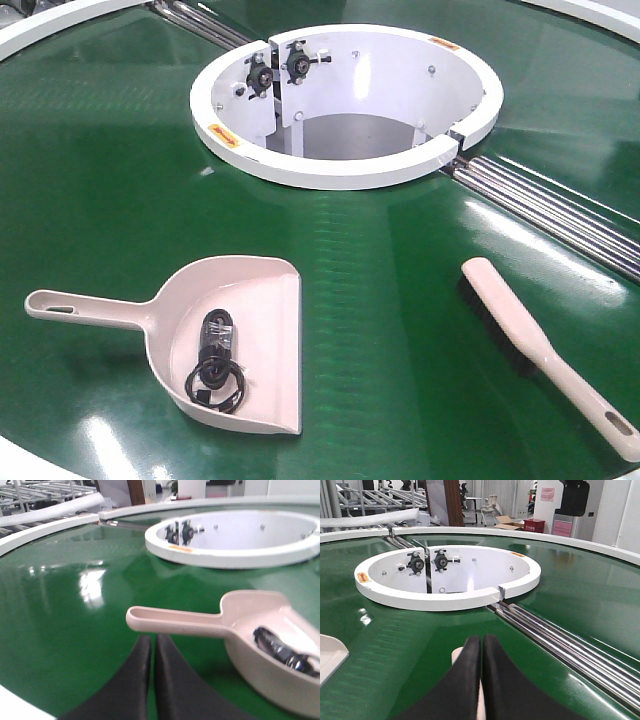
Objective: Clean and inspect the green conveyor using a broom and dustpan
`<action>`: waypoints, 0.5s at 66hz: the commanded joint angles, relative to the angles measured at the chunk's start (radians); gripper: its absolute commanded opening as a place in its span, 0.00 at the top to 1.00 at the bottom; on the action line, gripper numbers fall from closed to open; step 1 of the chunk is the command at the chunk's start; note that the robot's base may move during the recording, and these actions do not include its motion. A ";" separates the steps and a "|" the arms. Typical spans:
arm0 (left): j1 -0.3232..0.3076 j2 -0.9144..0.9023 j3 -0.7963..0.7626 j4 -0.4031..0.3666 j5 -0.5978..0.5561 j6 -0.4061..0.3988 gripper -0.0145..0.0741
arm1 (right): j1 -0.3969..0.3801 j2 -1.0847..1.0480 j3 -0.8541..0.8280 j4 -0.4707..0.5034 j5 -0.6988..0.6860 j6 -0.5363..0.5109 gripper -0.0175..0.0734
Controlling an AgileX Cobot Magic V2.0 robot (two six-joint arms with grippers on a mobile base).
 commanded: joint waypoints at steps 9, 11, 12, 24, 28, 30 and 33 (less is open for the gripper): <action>-0.010 -0.022 0.036 0.010 -0.096 -0.109 0.84 | 0.000 0.010 -0.027 0.005 -0.069 -0.002 0.82; -0.017 -0.022 0.036 0.010 -0.097 -0.109 0.84 | 0.000 0.010 -0.027 0.005 -0.069 -0.002 0.82; -0.020 -0.022 0.036 0.010 -0.099 -0.109 0.84 | 0.000 0.010 -0.027 0.005 -0.069 -0.002 0.82; -0.038 -0.022 0.035 0.010 -0.102 -0.109 0.84 | 0.000 0.010 -0.027 0.005 -0.069 -0.002 0.82; -0.038 -0.022 0.035 0.010 -0.102 -0.109 0.84 | 0.000 0.010 -0.027 0.005 -0.069 -0.002 0.82; -0.038 -0.022 0.035 0.010 -0.102 -0.109 0.84 | 0.000 0.010 -0.027 0.005 -0.069 -0.002 0.82; -0.038 -0.022 0.035 0.010 -0.102 -0.109 0.84 | 0.000 0.010 -0.027 0.005 -0.069 -0.002 0.82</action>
